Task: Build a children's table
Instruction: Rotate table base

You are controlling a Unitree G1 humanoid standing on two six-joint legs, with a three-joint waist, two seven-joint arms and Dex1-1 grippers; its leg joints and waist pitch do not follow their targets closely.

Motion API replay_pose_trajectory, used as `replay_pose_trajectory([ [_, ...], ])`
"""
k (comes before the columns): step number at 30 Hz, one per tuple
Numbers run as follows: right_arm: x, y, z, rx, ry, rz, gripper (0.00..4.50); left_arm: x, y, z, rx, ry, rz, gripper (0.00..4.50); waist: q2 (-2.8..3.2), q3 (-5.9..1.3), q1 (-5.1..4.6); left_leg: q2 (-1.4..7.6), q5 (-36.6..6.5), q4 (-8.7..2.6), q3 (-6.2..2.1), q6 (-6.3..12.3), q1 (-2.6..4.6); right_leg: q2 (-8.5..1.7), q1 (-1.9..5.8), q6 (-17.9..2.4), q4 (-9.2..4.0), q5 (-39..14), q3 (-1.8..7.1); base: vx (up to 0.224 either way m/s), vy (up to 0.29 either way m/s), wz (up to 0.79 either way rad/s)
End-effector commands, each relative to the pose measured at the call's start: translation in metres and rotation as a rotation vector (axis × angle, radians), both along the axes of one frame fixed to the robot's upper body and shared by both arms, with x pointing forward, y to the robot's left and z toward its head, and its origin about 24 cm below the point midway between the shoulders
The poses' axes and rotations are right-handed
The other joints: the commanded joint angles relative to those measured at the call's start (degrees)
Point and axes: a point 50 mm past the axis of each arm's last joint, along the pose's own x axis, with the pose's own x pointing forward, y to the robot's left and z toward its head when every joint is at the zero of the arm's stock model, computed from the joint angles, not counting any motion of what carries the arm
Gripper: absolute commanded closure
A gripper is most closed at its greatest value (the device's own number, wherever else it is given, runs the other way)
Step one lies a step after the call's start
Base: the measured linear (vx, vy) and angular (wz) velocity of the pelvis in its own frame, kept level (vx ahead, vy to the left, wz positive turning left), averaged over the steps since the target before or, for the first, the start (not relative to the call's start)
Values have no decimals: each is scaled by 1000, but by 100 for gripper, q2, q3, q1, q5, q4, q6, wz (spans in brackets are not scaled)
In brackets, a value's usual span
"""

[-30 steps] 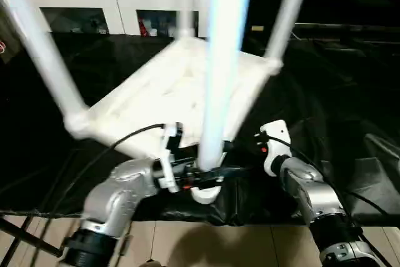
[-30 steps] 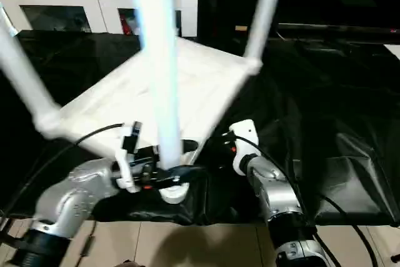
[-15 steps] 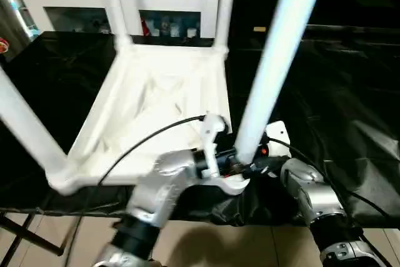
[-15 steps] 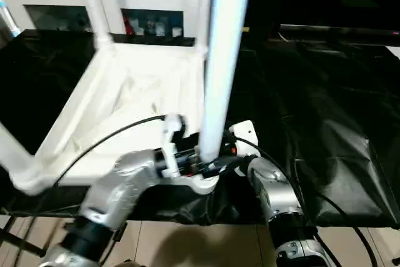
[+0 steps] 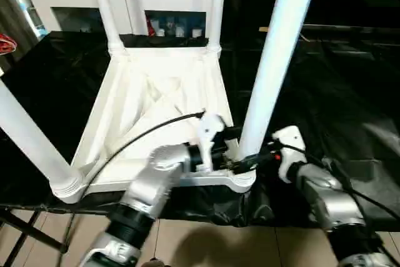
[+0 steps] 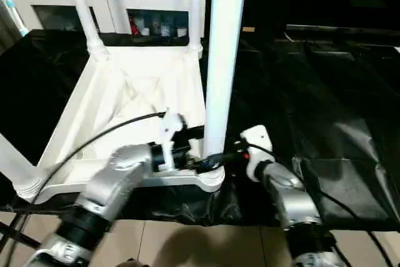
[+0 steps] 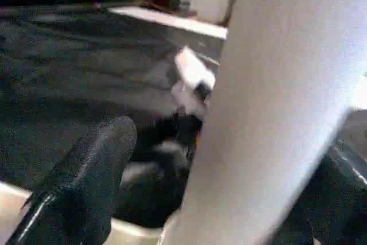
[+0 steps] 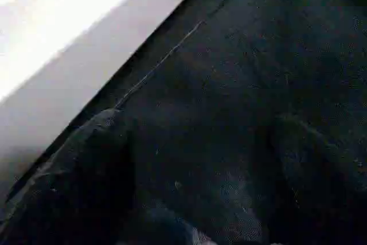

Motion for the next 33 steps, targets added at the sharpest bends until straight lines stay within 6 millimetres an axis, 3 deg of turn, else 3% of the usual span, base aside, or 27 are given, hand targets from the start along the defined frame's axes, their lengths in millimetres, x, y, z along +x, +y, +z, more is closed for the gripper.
replay_pose_trajectory([
  [1, -1, -5, 8, -20, -17, 31, 0, -1, 15, -5, 36, 32, -16, 7, -44, -307, 34, 190, -1733, -445, -71, 104, 41, -325, 277, -846, -476, -1868, 267, 0, 0, 0],
  [4, -7, -14, 13, -58, -19, 87, 0, -1, 30, -10, 117, 39, -43, 42, -36, -306, 33, 192, -1759, -444, -64, 104, 54, -322, 264, -883, -481, -1876, 266, 0, 0, 0],
  [8, -19, -25, 23, -118, -16, 192, 0, 2, 49, -15, 221, 45, -70, 56, -24, -317, 67, 192, -1668, -437, -65, 159, 55, -313, 275, -904, -449, -1598, 272, 0, 0, 0],
  [11, -27, -31, 30, -140, -1, 261, 0, 3, 56, -18, 286, 41, -91, 84, -24, -303, 100, 203, -1715, -441, -64, 182, 63, -323, 272, -914, -479, -1720, 276, 0, 0, 0],
  [18, -40, -37, 38, -150, 42, 358, 0, 3, 62, -24, 363, 46, -103, 135, -24, -299, 195, 215, -1775, -443, -79, 185, 65, -356, 273, -858, -489, -1940, 277, 0, 0, 0],
  [28, -50, -38, 40, -128, 90, 397, 0, 1, 68, -29, 437, 106, -116, 216, -8, -298, 196, 208, -1804, -445, -81, 174, 63, -349, 268, -900, -496, -1976, 267, 0, 0, 0],
  [33, -53, -38, 40, -122, 100, 401, 0, -6, 67, -23, 393, 160, -147, 262, 4, -300, 199, 215, -1793, -446, -87, 167, 65, -355, 251, -891, -509, -2119, 267, 0, 0, 0],
])
